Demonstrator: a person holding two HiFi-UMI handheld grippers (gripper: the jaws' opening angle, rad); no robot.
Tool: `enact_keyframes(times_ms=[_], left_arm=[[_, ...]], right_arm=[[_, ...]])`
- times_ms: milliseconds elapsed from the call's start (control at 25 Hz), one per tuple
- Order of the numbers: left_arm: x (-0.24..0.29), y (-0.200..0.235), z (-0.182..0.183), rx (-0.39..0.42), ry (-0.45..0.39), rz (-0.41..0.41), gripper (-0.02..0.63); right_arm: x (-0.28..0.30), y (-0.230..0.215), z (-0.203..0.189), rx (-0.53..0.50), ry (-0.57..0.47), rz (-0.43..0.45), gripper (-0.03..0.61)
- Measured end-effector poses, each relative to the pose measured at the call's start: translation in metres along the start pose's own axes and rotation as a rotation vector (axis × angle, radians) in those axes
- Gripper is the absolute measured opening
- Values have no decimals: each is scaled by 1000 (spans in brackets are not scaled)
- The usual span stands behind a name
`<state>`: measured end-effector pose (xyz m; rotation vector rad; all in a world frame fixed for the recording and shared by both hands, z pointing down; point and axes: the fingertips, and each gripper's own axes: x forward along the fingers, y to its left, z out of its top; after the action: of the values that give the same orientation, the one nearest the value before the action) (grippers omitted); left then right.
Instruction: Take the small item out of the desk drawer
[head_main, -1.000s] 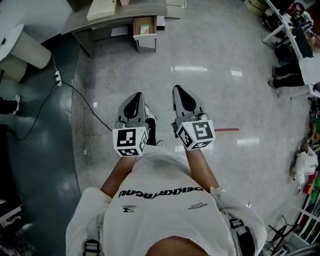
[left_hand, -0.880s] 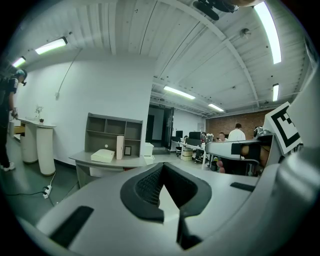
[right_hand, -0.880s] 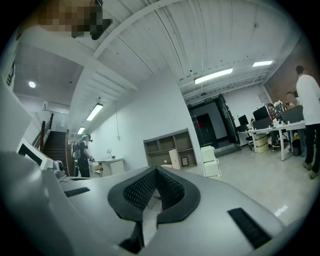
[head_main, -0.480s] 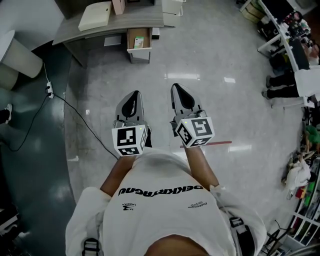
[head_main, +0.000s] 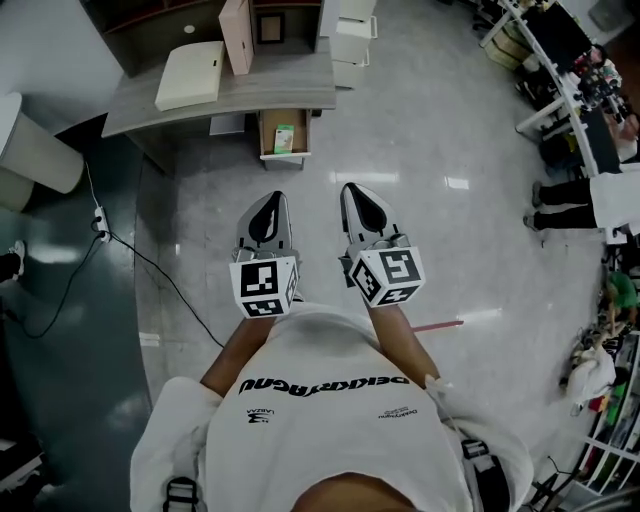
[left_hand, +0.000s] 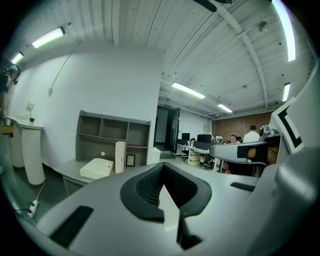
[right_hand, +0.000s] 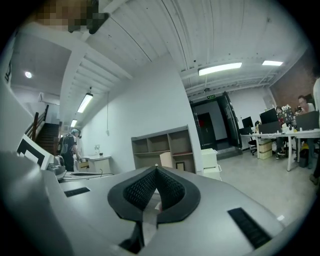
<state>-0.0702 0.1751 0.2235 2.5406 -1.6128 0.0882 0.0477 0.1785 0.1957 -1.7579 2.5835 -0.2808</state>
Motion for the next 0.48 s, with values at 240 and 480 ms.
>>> enact_keyframes(times_ms=[240, 480], left_arm=[[67, 37, 2, 17, 8, -25, 15], [110, 52, -18, 10, 63, -37, 15]], right_arm=[[70, -19, 0, 29, -21, -9, 29], [109, -40, -19, 63, 5, -23, 29]])
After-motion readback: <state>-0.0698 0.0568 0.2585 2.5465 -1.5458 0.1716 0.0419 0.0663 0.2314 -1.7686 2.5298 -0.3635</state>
